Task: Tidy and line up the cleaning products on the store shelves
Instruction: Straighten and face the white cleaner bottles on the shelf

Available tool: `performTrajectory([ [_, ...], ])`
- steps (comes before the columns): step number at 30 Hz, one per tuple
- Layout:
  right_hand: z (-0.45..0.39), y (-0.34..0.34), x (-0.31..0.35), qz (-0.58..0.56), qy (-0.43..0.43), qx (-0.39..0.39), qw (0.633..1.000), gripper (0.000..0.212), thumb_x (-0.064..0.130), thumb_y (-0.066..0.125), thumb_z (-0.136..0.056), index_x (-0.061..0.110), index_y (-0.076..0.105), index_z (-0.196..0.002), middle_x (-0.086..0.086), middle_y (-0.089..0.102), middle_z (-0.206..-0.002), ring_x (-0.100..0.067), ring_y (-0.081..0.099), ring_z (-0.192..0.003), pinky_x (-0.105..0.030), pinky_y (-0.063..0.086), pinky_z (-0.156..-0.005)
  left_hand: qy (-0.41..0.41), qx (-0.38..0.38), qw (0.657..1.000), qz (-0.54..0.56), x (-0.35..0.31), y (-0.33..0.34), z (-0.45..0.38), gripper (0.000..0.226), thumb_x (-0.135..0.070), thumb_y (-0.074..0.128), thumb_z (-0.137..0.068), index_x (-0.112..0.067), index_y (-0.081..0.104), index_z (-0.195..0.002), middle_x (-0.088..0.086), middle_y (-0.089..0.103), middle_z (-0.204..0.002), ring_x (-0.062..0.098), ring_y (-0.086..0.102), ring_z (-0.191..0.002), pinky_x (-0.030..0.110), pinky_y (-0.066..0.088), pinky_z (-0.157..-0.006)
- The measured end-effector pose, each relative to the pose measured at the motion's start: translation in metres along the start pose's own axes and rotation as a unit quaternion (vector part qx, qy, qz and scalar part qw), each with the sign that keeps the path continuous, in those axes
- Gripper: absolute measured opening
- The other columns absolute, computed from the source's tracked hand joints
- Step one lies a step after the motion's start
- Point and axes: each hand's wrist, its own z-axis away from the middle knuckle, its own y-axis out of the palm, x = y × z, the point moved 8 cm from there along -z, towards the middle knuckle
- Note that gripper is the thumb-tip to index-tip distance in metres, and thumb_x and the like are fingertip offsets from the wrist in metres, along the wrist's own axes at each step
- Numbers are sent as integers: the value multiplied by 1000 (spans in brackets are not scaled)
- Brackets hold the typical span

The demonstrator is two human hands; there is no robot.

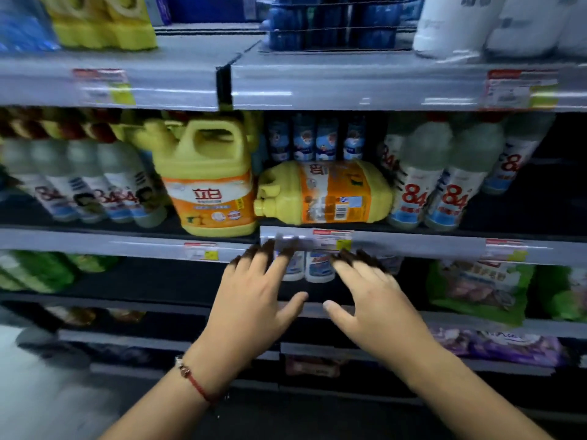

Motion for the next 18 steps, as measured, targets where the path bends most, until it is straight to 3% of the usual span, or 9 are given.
performTrajectory([
  [4,-17,23,65,16,-39,23,999,70,52,48,-99,31,17,-158,7,27,-161,-16,23,-147,-30,16,-120,-33,5,999,-12,66,-6,30,69,-65,42,-88,-18,53,-138,9,59,-129,31,57,-114,45,49,-92],
  [18,-65,106,272,16,-137,64,988,78,52,49,-99,34,5,-160,7,11,-167,-19,9,-153,-35,8,-124,-144,-22,989,-25,273,-33,118,72,-63,36,-89,-22,47,-147,13,53,-145,33,51,-132,48,46,-106],
])
